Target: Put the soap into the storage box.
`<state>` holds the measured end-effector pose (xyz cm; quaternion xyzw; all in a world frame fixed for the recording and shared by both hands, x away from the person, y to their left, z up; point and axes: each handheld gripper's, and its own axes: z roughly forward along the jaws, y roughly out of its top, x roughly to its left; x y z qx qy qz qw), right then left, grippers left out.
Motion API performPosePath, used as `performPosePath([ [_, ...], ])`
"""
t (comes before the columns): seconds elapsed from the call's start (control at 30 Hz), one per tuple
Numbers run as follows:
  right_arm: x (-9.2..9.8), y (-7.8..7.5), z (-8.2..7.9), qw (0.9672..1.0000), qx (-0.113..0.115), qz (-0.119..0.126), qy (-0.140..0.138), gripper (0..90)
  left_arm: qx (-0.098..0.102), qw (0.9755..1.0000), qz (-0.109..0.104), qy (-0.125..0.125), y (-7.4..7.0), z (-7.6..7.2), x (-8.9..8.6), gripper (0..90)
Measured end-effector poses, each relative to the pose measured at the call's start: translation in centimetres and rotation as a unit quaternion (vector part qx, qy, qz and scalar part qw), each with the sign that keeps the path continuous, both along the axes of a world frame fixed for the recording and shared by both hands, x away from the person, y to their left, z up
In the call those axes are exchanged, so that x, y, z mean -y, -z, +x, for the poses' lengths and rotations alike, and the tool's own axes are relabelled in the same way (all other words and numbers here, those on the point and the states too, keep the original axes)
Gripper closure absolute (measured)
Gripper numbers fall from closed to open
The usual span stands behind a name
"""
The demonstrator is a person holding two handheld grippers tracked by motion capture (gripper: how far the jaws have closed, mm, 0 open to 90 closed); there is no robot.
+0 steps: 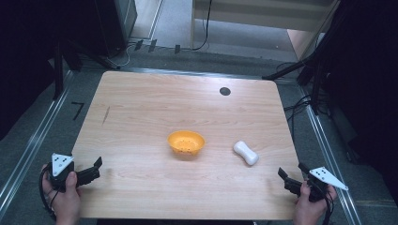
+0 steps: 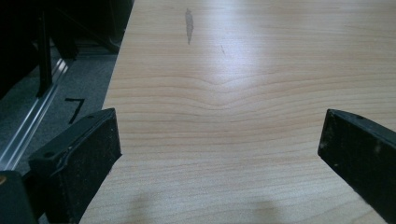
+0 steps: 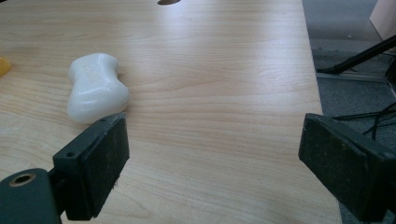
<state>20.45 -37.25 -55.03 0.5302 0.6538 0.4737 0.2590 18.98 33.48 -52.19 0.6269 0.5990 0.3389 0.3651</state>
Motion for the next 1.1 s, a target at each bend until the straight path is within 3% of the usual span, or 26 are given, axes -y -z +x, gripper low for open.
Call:
performPosePath([
  [0.6,-0.1,0.0,0.1,0.9999,-0.007,-0.001,-0.007,9.7,0.004,1.0000,-0.005,0.001,0.0,-0.1,0.0,0.0],
  [0.77,-0.4,0.0,0.2,0.9993,-0.023,-0.006,-0.028,8.2,0.006,1.0000,-0.005,0.003,0.0,-0.2,0.0,0.0],
  [0.93,-0.4,-0.1,0.4,0.9989,-0.034,0.001,-0.031,6.1,0.009,1.0000,-0.004,0.002,0.0,-0.2,0.0,0.0],
  [1.0,-0.5,-0.2,0.7,0.9986,-0.039,-0.002,-0.036,3.8,0.009,0.9999,-0.006,0.002,0.0,-0.3,0.0,0.0],
  [1.1,-1.1,-1.1,1.1,0.9975,-0.050,-0.025,-0.042,3.2,0.011,0.9999,-0.008,0.002,0.0,-0.3,0.1,0.0],
])
